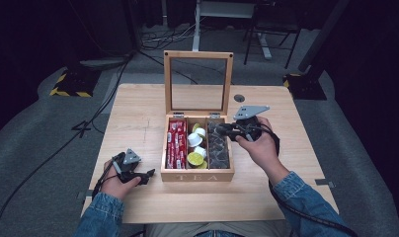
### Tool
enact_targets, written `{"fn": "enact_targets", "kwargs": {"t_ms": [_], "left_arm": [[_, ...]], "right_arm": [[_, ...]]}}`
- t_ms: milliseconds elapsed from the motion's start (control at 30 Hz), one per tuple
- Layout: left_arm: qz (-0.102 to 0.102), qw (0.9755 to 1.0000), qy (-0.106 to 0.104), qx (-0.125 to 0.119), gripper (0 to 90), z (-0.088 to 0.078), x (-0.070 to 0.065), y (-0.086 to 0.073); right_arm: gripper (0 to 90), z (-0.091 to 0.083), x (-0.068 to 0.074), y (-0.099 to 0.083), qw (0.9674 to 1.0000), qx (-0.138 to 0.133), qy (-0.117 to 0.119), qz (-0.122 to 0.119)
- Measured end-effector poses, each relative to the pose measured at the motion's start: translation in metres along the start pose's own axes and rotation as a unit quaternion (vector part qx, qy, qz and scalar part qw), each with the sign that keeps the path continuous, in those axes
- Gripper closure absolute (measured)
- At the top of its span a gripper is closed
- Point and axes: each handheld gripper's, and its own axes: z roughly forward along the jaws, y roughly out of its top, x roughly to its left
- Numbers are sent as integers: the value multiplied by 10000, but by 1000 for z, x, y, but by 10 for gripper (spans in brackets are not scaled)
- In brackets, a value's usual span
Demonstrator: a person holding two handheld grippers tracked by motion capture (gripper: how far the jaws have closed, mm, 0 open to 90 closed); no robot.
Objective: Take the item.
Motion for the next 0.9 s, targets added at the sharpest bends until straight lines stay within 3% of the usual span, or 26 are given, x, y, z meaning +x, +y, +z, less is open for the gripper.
{"fn": "enact_targets", "kwargs": {"t_ms": [333, 900], "left_arm": [[4, 10000, -5, -4, 225, 1, 0, 0], [-19, 10000, -13, -14, 224, 1, 0, 0]], "right_arm": [[762, -28, 3, -1, 9998, -210, -60, -15], [760, -73, -9, -21, 9984, -321, -451, 149]]}}
